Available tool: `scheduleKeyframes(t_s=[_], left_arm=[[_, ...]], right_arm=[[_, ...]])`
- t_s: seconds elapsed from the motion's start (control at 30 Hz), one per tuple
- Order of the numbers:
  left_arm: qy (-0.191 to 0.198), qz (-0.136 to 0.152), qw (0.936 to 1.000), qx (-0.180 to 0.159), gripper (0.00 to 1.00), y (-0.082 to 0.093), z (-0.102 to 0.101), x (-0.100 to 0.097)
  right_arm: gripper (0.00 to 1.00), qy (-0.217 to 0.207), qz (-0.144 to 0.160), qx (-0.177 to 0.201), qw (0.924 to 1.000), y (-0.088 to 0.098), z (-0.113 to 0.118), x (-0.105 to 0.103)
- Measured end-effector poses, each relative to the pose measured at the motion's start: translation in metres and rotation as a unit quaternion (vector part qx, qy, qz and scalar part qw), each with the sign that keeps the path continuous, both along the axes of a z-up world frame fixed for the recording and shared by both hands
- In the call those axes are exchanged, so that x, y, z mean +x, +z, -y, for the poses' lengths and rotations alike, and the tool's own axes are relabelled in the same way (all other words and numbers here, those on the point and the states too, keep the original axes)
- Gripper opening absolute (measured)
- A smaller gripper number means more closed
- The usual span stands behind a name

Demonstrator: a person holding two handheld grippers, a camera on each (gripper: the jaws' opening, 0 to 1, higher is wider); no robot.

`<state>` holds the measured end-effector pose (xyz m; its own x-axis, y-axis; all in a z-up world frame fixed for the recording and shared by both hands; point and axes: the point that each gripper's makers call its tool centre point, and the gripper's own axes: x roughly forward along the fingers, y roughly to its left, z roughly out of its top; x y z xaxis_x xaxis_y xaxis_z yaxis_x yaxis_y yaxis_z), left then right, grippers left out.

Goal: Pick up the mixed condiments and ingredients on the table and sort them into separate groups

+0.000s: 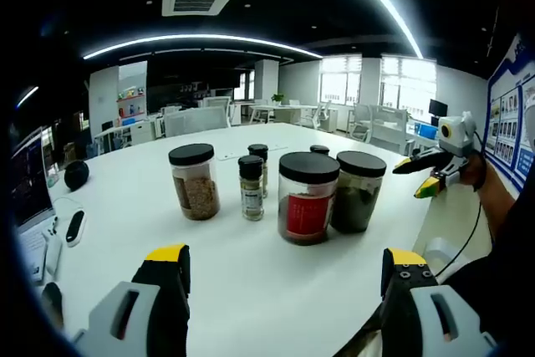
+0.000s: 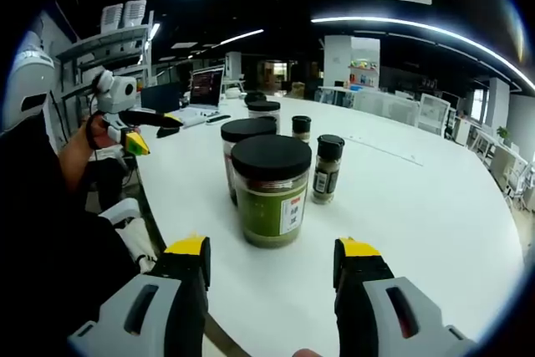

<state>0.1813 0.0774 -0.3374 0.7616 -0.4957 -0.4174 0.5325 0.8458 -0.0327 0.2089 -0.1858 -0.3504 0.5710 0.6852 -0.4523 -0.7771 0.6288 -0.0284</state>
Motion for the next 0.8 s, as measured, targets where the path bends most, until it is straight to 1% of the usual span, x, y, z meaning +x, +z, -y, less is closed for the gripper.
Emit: scheduleKeyframes(t_s=[0.07, 0.2, 0.3, 0.33, 0.4, 0.5, 0.6, 0.8], left_arm=[[0.001, -0.001, 1.0, 0.0, 0.94, 0.0, 0.0, 0.0], [-0.002, 0.005, 1.0, -0.001, 0.94, 0.002, 0.0, -0.002], [0.0, 0.009, 1.0, 0.002, 0.94, 0.004, -0.003, -0.005], [0.001, 0.009, 1.0, 0.002, 0.94, 0.004, -0.005, -0.005], [0.006, 0.013, 0.9999, -0.001, 0.94, 0.007, -0.008, -0.006], [0.008, 0.023, 0.9997, -0.006, 0.94, 0.013, -0.009, -0.009], [0.006, 0.032, 0.9995, -0.007, 0.94, 0.018, -0.007, -0.012], [-0.006, 0.04, 0.9991, -0.014, 0.94, 0.023, 0.0, -0.012]], right_arm=[[0.6, -0.003, -0.006, 0.004, 1.0, 0.0, 0.0, 0.002], [0.6, 0.002, 0.003, -0.001, 1.0, 0.001, 0.0, 0.002], [0.61, 0.001, -0.001, -0.005, 1.0, 0.0, 0.001, 0.003], [0.61, 0.006, 0.003, -0.007, 1.0, 0.002, 0.0, 0.003], [0.61, 0.008, 0.007, -0.007, 0.9999, 0.005, -0.001, 0.003], [0.62, 0.011, 0.013, -0.009, 0.9998, 0.006, -0.001, 0.003], [0.62, 0.012, 0.012, -0.011, 0.9998, 0.005, -0.002, 0.0], [0.63, 0.016, 0.016, -0.015, 0.9996, 0.005, -0.002, -0.005]])
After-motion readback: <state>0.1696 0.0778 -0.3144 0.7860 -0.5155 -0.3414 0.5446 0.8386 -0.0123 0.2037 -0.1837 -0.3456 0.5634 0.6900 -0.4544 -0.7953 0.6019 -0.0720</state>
